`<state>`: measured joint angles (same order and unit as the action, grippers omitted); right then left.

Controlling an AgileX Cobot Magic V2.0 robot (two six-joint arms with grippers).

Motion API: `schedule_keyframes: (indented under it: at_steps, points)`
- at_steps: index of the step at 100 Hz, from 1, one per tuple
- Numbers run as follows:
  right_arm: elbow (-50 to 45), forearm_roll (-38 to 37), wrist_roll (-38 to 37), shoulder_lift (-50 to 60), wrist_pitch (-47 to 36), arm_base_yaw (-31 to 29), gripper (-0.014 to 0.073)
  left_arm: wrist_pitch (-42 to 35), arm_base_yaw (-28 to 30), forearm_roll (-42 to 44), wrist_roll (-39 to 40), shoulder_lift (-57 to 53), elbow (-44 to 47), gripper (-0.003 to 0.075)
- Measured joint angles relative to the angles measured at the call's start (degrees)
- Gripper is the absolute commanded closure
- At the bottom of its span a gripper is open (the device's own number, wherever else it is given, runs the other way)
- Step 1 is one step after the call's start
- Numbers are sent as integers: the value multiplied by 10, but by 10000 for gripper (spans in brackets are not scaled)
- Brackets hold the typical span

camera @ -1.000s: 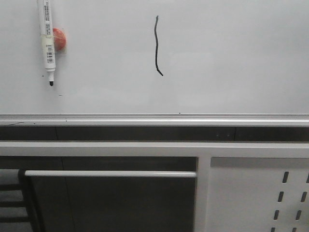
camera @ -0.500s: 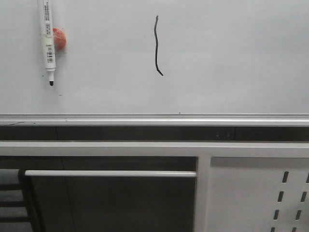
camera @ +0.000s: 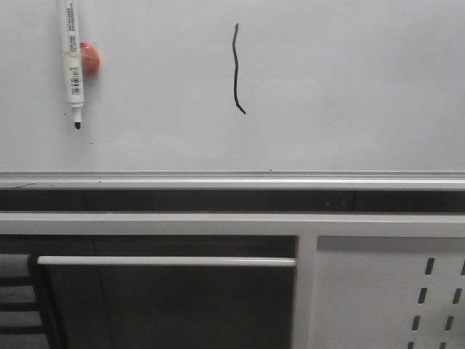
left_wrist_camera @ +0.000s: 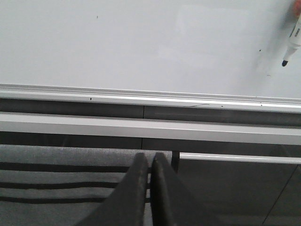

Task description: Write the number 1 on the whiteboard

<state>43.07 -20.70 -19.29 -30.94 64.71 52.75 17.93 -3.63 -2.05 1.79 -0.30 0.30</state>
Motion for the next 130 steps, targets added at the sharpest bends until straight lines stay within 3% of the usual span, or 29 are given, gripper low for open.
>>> schedule_keyframes:
  at_steps: [38,68,130]
  points:
    - [0,-10,0,1,-13,0,647,0,0,0,0,0,0,738]
    - [-73,-21,0,54,-189,-5,647,0,0,0,0,0,0,738]
    - [-314,55,0,156,-436,-200,647,0,0,0,0,0,0,738]
